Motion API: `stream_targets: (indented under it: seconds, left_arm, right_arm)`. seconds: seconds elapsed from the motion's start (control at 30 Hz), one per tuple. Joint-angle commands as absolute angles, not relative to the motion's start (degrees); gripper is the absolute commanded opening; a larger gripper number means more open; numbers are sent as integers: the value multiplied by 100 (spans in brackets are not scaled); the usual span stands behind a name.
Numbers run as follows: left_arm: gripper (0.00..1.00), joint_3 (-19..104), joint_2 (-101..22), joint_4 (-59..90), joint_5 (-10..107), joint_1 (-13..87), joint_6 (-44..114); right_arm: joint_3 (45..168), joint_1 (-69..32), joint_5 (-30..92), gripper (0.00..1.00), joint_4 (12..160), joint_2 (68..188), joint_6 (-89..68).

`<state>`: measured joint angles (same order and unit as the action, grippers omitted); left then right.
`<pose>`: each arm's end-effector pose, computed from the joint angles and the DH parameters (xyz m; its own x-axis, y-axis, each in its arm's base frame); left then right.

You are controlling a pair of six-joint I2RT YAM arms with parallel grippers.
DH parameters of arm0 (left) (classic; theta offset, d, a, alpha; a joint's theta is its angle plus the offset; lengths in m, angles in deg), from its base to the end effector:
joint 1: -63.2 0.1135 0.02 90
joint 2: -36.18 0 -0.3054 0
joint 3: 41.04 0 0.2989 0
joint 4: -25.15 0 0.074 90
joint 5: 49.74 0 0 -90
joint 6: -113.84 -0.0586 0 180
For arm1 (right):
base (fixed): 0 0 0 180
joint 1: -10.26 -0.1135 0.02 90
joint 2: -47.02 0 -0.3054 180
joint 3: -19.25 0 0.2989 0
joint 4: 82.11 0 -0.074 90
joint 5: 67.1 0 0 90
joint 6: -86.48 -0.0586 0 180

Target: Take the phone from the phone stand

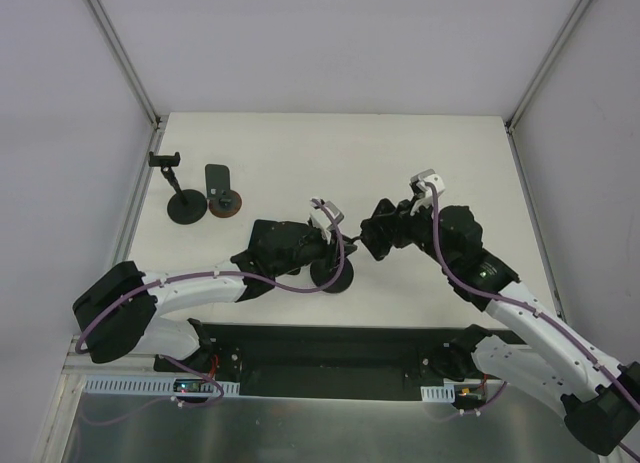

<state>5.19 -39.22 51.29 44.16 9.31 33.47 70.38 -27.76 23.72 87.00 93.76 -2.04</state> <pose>0.1950 -0.2740 0.2564 -0.1722 -0.0471 -0.9839 0.8289 0.5327 -0.1706 0.1889 0.1488 0.3438 -0.0730 -0.0898 -0.9933 -0.6292 0.7769 -0.0240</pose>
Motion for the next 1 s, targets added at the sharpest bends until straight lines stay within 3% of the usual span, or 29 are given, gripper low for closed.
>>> stream_targets:
  seconds: [0.0, 0.07, 0.13, 0.17, 0.33, 0.4, 0.5, 0.7, 0.8, 0.93, 0.97]
  left_arm:
    - [24, 482, -3862, 5277, 3956, 1091, 2806]
    - [31, 508, -3871, 5277, 3991, 1091, 2753]
    - [44, 517, -3871, 5277, 4017, 1082, 2692]
    - [56, 526, -3862, 5321, 4017, 1082, 2657]
    - [58, 613, -3871, 5391, 4334, 1064, 2437]
    - [65, 657, -3914, 5400, 4342, 1064, 2437]
    - [68, 719, -4002, 5374, 4202, 1073, 2437]
    - [66, 921, -4178, 5225, 4052, 1073, 2437]
    - [59, 1026, -4301, 5233, 4052, 1073, 2437]
    - [40, 1307, -4494, 5338, 4052, 1091, 2437]
    - [29, 1351, -4530, 5391, 4052, 1091, 2437]
  right_arm:
    - [7539, -2736, 2483, 1, 8816, 9342, 281]
    - [7653, -2744, 2518, 1, 8746, 9386, 334]
    - [7698, -2753, 2562, 1, 8710, 9395, 395]
    - [7715, -2753, 2562, 1, 8693, 9412, 439]
    - [7733, -2762, 2597, 1, 8675, 9448, 439]
    - [7724, -2771, 2563, 1, 8666, 9413, 448]
    - [7698, -2779, 2134, 1, 8657, 9264, 518]
    - [7496, -2771, 1078, 1, 8499, 8736, 659]
    - [7408, -2779, 928, 1, 8508, 8578, 677]
    - [7320, -2771, 901, 1, 8508, 8525, 633]
    - [7311, -2771, 892, 1, 8508, 8516, 615]
